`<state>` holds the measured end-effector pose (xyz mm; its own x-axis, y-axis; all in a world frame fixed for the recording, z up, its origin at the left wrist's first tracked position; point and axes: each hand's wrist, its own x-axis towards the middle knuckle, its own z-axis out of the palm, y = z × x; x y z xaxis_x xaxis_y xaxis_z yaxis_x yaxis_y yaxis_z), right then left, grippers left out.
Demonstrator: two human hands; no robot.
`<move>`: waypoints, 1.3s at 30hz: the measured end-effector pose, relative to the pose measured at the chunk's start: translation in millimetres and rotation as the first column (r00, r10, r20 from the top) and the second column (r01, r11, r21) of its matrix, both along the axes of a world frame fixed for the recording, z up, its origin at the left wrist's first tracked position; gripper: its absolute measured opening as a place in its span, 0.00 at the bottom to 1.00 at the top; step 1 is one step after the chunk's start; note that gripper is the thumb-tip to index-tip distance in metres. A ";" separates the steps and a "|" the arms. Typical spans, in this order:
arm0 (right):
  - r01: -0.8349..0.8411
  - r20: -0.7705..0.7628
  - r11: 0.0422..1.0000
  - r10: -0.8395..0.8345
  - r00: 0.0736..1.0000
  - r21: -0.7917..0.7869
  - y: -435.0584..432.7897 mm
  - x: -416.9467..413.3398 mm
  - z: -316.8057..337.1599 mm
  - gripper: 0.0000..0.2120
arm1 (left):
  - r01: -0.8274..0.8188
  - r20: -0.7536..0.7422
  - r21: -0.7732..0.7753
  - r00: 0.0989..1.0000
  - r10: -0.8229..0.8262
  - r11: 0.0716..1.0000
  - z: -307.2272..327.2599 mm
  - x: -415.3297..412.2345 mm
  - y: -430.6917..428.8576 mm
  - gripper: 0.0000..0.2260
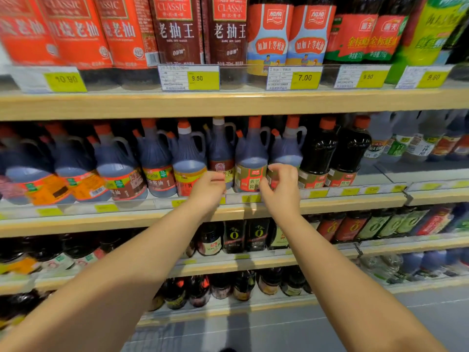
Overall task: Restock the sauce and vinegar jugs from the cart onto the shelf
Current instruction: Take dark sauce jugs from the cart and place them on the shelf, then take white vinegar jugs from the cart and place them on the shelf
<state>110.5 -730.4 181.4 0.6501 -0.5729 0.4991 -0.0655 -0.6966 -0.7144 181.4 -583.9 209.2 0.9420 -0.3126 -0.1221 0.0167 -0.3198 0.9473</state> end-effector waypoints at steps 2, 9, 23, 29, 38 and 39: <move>-0.139 -0.074 0.990 0.139 0.988 0.008 28.8 -13.9 6.6 0.08 | -0.058 -0.076 -0.036 0.996 0.056 0.998 -3.9 -18.0 33.3 0.12; -0.548 -0.454 0.836 0.478 0.752 -0.028 157.5 -59.7 -6.7 0.05 | -0.261 -0.257 0.113 0.924 0.282 0.959 -33.9 -100.7 186.9 0.06; -0.846 -0.634 0.501 0.718 0.287 0.185 461.2 -57.8 -47.2 0.11 | -0.651 -0.417 0.157 0.638 0.648 0.742 -77.9 -182.1 492.8 0.06; -0.808 -0.618 0.445 0.775 0.132 0.386 570.6 -48.1 -81.9 0.11 | -0.675 -0.522 0.234 0.520 0.676 0.699 -106.0 -192.7 606.0 0.12; -0.828 -0.692 0.342 0.718 -0.075 0.444 668.6 -5.3 -127.7 0.13 | -0.825 -0.642 0.259 0.241 0.727 0.503 -146.8 -187.4 695.4 0.08; -0.828 -0.705 0.331 0.701 -0.106 0.453 679.6 3.0 -133.1 0.10 | -0.841 -0.661 0.258 0.205 0.722 0.475 -150.4 -182.7 701.7 0.07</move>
